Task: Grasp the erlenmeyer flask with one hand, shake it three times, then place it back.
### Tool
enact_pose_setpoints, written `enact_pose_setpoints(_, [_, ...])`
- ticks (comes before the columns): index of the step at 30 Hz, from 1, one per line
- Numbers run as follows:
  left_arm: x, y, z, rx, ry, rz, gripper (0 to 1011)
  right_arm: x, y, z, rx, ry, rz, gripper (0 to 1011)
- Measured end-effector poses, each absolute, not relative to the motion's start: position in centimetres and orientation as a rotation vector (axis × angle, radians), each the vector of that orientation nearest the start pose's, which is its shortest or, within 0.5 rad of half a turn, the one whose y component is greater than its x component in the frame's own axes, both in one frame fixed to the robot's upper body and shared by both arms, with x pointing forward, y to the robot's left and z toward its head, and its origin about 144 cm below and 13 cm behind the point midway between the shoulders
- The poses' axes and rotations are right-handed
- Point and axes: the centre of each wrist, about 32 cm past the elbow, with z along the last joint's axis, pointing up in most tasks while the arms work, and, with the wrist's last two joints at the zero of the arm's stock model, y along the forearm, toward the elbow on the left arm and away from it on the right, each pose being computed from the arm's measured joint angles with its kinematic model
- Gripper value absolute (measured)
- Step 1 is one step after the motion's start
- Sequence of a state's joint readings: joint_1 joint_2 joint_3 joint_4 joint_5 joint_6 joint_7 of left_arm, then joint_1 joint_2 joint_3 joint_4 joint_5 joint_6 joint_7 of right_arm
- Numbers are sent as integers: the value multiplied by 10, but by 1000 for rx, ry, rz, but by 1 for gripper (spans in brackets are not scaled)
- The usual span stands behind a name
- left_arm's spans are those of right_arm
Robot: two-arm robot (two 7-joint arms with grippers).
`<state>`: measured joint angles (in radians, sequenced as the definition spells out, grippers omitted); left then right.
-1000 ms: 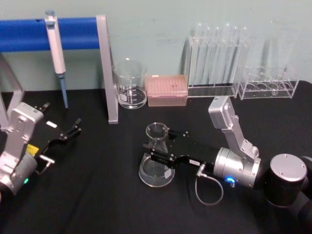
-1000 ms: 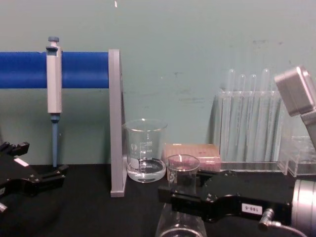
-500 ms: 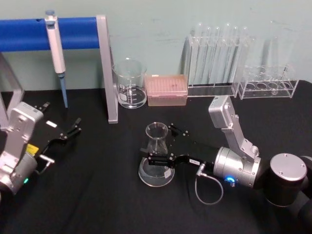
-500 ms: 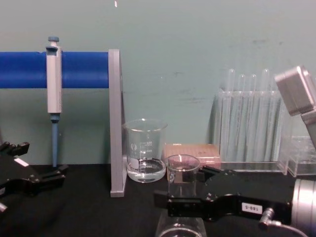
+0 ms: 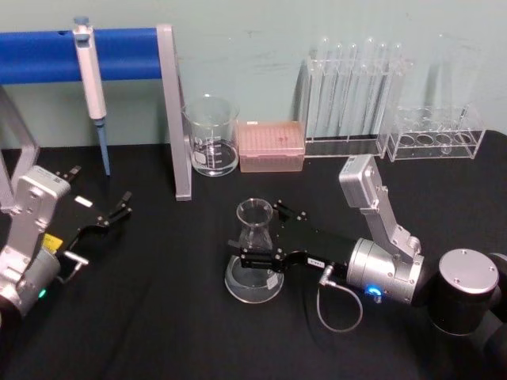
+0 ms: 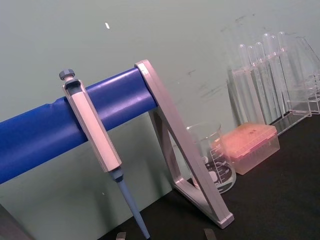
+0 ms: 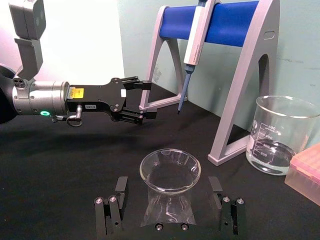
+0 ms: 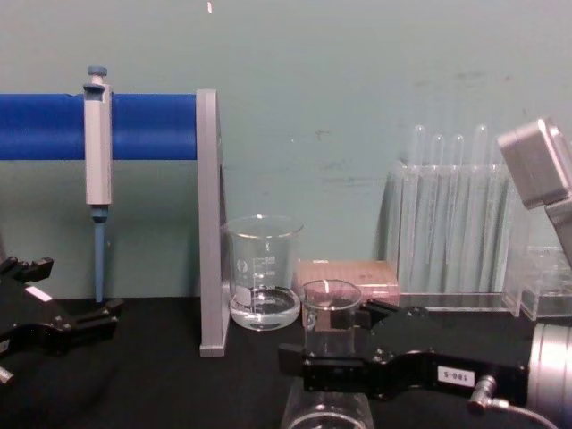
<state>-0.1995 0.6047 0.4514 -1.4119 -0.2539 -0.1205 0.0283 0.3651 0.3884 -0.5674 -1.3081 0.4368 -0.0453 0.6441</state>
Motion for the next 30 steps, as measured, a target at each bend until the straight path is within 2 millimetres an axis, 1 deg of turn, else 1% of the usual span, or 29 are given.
enact_pose_setpoints(9, [489,310,1140,304,-285,1248,1001,527,-217,1147,-116,4,-523,1002])
enact_pose_setpoints(17, [489,310,1140,304,-285,1248,1001,520,-225,1149,-147,20,-513,1002])
enact_pose_setpoints(23, [489,310,1140,305,-285,1248,1001,510,-235,1153,-170,40,-530,1002])
enact_pose_setpoints(30, [489,310,1140,304,-285,1248,1001,493,-254,1162,-186,57,-577,1002])
